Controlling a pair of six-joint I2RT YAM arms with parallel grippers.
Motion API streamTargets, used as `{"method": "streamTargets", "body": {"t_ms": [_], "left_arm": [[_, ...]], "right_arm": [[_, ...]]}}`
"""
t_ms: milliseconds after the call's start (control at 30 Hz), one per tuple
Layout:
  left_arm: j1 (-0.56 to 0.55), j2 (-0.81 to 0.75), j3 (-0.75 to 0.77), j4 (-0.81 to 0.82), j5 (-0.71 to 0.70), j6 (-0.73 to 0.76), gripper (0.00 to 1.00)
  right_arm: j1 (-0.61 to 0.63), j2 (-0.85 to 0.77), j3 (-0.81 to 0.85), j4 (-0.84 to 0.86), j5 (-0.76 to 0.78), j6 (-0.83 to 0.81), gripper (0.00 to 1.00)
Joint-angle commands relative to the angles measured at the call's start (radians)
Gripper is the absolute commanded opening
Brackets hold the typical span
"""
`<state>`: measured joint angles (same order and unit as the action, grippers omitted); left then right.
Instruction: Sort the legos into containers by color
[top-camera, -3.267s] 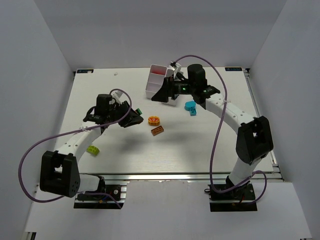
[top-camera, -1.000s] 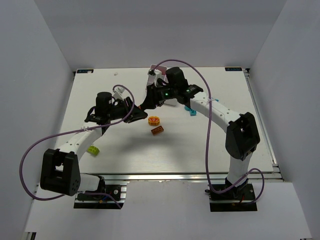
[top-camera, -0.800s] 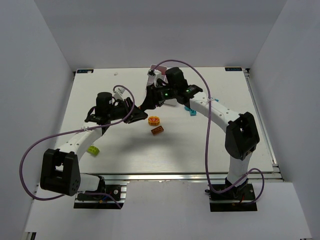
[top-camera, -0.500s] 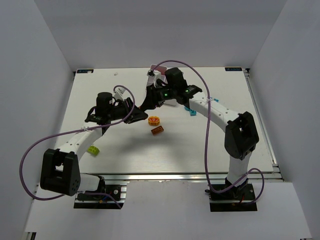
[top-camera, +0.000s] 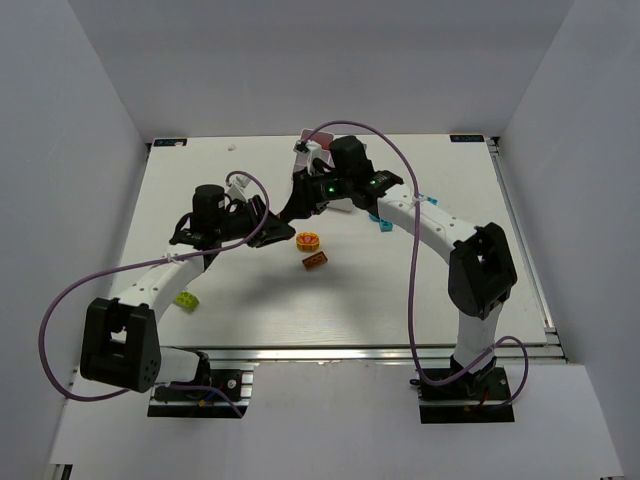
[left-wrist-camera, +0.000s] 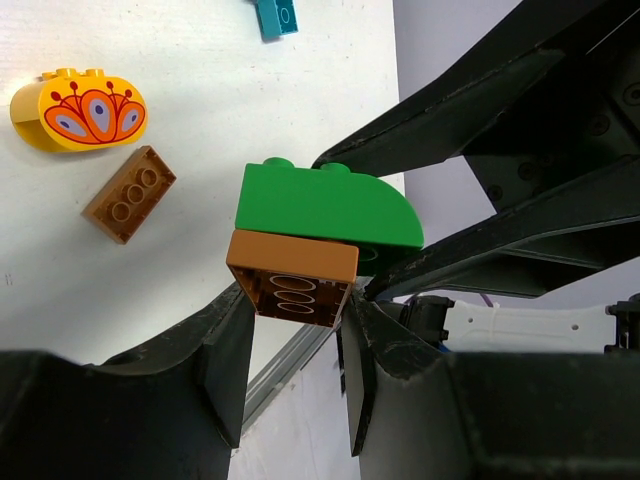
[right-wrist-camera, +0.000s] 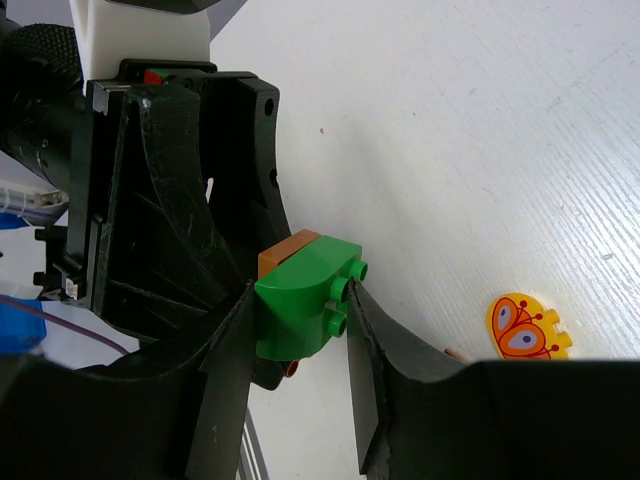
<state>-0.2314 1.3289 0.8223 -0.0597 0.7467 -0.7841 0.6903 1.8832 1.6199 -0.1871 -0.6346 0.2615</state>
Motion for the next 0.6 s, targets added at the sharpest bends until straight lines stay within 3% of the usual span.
{"method": "streamTargets", "body": {"t_ms": [0,567], "left_arm": [[-0.003,-0.045,0.003,0.008,0.028,0.023,0.00],[-0.005,-0.050,0.000,-0.012,0.023,0.034,0.00]], "right_arm": [[-0.015,-0.019,-0.015,0.049,-0.004,-0.005,0.20],[-0.051,-0.024,-0.055,0.084,-0.019,-0.013,0.17]]}}
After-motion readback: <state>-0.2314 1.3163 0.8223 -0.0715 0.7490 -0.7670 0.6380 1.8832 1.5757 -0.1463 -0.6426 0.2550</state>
